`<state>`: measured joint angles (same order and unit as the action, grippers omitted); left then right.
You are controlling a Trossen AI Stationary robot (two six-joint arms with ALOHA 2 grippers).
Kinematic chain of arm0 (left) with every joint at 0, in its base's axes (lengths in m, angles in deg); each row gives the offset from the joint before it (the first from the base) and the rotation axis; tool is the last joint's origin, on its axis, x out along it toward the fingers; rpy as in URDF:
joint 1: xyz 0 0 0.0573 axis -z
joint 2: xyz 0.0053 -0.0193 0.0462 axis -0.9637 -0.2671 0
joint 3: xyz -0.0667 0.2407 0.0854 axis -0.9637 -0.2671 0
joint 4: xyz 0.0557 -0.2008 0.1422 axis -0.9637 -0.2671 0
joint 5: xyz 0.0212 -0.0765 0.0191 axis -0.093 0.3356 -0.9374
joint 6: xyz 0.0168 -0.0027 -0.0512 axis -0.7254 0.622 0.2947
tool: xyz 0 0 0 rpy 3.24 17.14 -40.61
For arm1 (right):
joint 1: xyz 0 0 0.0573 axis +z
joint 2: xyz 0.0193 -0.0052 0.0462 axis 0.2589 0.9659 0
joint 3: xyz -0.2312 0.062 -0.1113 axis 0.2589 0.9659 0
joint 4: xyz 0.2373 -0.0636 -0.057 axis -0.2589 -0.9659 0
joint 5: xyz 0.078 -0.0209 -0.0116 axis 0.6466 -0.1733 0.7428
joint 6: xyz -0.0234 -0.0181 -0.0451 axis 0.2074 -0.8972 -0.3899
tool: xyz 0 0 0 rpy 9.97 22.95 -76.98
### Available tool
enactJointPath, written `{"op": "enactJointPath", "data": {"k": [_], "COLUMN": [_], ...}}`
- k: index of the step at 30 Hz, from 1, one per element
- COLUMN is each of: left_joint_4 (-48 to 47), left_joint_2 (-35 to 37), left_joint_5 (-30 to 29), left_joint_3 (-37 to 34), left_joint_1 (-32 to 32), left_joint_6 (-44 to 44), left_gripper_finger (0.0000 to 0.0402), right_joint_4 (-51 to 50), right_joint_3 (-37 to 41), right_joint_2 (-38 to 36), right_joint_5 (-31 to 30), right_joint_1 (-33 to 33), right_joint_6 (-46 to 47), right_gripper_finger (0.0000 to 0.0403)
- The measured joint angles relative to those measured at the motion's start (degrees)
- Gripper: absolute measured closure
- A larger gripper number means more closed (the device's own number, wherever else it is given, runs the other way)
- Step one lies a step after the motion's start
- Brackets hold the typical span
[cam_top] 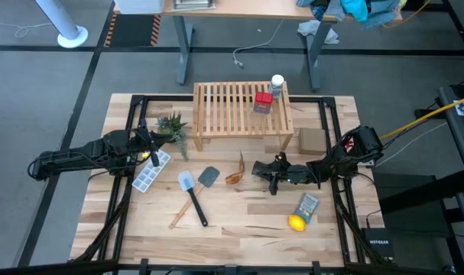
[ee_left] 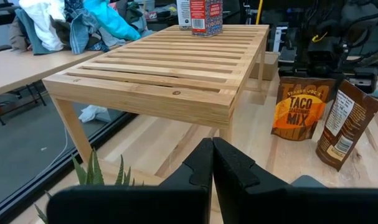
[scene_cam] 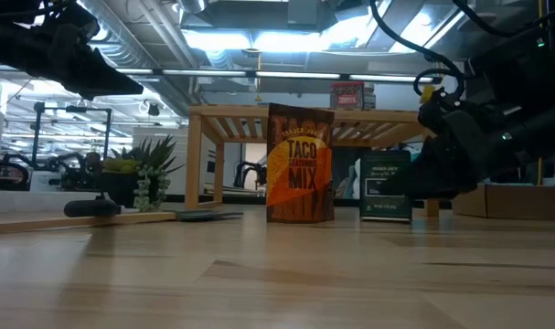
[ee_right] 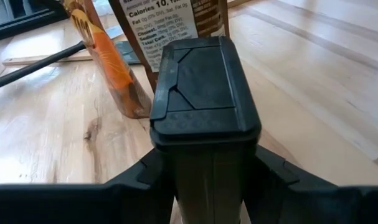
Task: Shelf spices
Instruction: Remove the black seasoning can from the shelf
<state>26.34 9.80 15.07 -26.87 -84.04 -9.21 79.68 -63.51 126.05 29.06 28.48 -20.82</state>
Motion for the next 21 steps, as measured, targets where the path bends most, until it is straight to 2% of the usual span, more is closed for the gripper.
{"op": "enactJointPath", "data": {"k": [14, 21], "left_joint_4": [0.02, 0.00], "left_joint_2": [0.00, 0.00], "left_joint_5": [0.01, 0.01], "left_joint_3": [0.00, 0.00], "left_joint_1": [0.02, 0.01], "left_joint_6": [0.00, 0.00], "left_gripper_finger": [0.0398, 0.0398], "right_joint_4": [-0.77, -7.51], "right_joint_3": [-0.13, -4.06], "right_joint_2": [-0.02, -0.09], "right_joint_5": [0.26, 0.35], "right_joint_1": [0.00, -0.02], "right_joint_6": [-0.32, -0.39], "right_gripper_finger": [0.0251, 0.0250]}}
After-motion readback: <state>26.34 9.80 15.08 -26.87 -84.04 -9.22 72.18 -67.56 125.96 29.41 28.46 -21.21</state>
